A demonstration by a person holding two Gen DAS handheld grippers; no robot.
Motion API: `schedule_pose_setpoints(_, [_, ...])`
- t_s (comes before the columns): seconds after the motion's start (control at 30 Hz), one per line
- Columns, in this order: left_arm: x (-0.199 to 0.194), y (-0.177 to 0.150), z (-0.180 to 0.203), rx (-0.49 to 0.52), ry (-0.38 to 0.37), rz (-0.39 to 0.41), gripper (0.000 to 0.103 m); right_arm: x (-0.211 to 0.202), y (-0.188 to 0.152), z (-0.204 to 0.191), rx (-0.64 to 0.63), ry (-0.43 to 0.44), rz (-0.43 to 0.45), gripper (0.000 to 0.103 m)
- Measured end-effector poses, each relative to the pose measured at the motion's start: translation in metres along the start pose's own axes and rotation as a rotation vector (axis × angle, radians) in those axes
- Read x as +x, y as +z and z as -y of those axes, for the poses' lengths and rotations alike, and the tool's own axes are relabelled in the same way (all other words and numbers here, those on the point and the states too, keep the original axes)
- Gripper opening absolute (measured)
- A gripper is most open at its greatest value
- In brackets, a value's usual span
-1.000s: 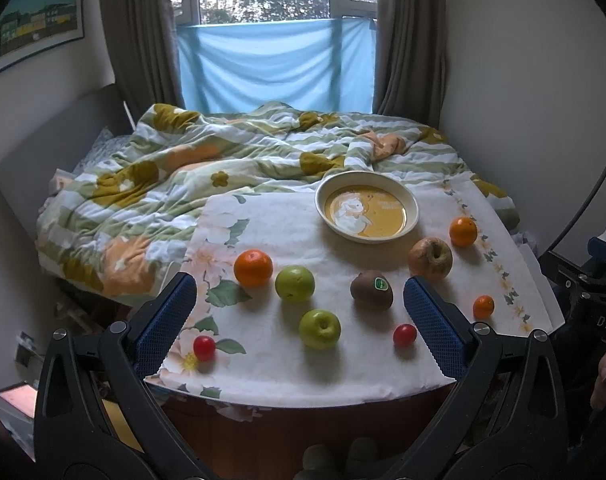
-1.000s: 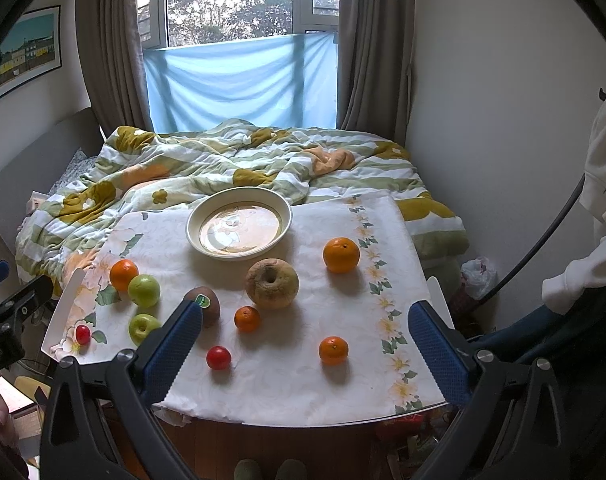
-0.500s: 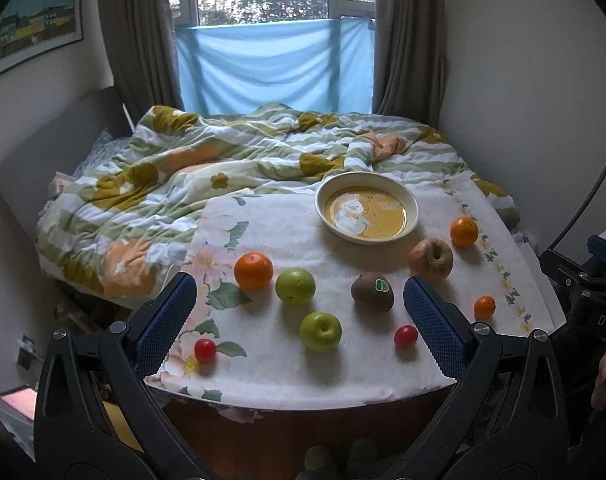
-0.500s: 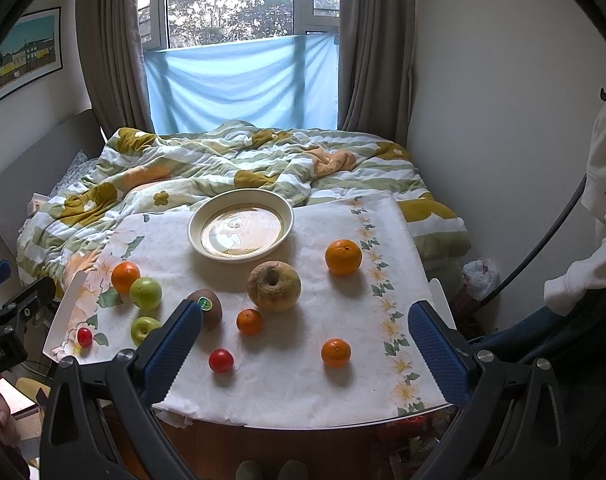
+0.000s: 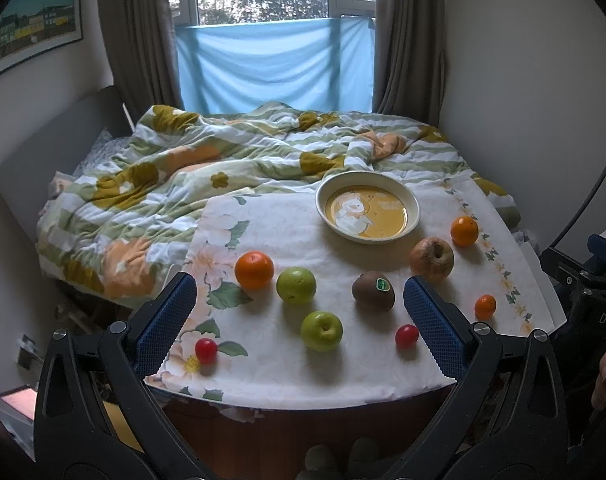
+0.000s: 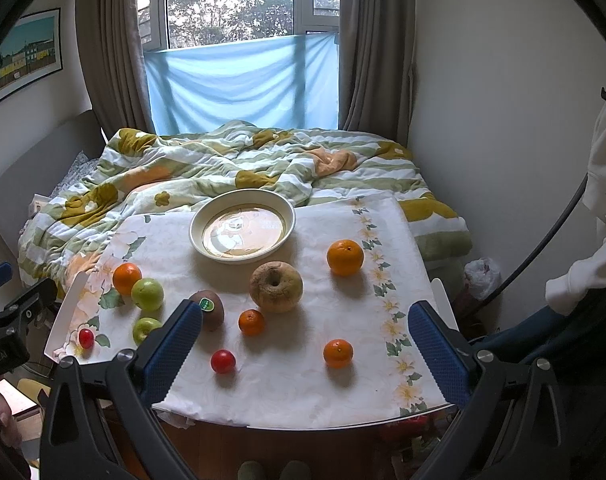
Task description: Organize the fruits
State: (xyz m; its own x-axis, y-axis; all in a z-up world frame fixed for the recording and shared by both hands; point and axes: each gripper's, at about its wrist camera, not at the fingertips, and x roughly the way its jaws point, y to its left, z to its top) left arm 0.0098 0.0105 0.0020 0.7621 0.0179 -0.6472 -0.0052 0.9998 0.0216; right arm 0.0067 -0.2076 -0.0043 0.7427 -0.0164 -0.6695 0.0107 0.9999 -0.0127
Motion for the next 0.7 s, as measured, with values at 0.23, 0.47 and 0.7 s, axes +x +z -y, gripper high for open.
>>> schedule_pose_setpoints(0.23, [0.0005,0.0006,0.0002,-0.001,0.000,0.000,0.103,0.0002,-0.0002,0.0006,0.001,0.002,-0.001,0.103])
schedule_pose_setpoints(0.47, [0.0003,0.0006,0.0000,0.001,-0.001,-0.001,0.103,-0.0008,0.0017,-0.0019,0.001,0.001,-0.003,0.103])
schedule_pose_setpoints(0.7, [-0.0002,0.0001,-0.0001,0.001,0.000,-0.001,0.103,-0.0012,0.0017,-0.0019,0.002,0.003,-0.003,0.103])
